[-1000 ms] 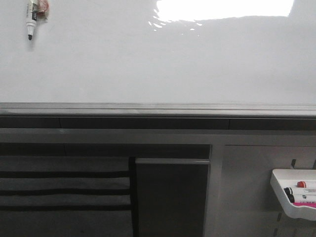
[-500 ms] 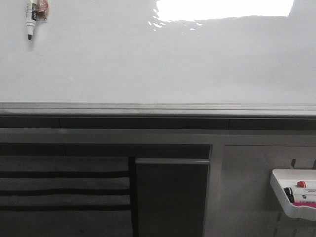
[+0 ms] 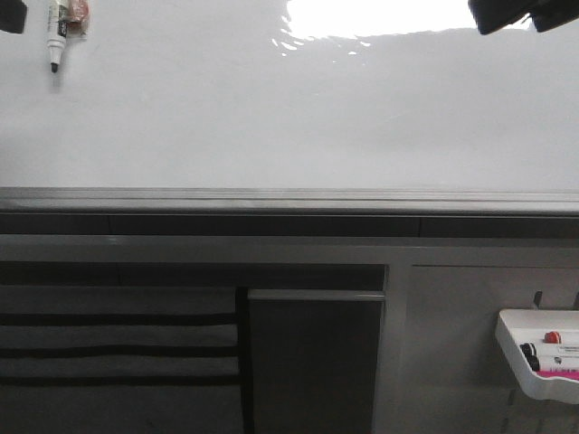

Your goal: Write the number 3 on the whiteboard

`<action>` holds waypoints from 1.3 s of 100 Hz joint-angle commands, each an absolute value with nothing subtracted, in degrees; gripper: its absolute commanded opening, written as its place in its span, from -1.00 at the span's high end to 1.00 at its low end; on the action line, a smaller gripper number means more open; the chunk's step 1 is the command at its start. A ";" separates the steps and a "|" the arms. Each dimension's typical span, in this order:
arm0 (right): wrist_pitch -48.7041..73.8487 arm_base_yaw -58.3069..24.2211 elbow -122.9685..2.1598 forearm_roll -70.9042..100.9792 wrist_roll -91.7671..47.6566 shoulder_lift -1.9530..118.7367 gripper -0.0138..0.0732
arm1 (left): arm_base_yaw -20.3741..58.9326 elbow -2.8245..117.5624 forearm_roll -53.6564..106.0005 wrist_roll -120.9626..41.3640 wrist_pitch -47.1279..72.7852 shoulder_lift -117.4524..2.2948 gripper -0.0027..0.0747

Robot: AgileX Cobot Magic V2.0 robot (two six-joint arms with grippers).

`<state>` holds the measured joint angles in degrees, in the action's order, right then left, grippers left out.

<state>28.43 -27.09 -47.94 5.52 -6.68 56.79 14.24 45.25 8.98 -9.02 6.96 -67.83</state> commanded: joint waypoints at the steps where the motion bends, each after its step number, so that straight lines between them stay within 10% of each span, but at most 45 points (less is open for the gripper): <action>1: 23.86 -27.28 -50.03 5.72 -7.36 56.87 -0.13 | 15.16 49.54 8.32 -9.09 1.19 -70.47 -0.15; 46: 24.00 -27.28 -50.03 5.72 -7.36 56.87 -0.13 | 15.16 57.59 7.42 -9.09 -0.66 -81.35 -0.12; 106: 24.50 -27.28 -50.03 5.72 -7.36 56.41 -0.13 | 15.16 57.75 5.45 -9.09 0.00 -81.59 0.82; 130: 38.15 -27.17 -55.37 5.72 -6.43 55.56 -0.13 | 17.50 59.61 0.00 -14.64 23.53 -74.07 0.98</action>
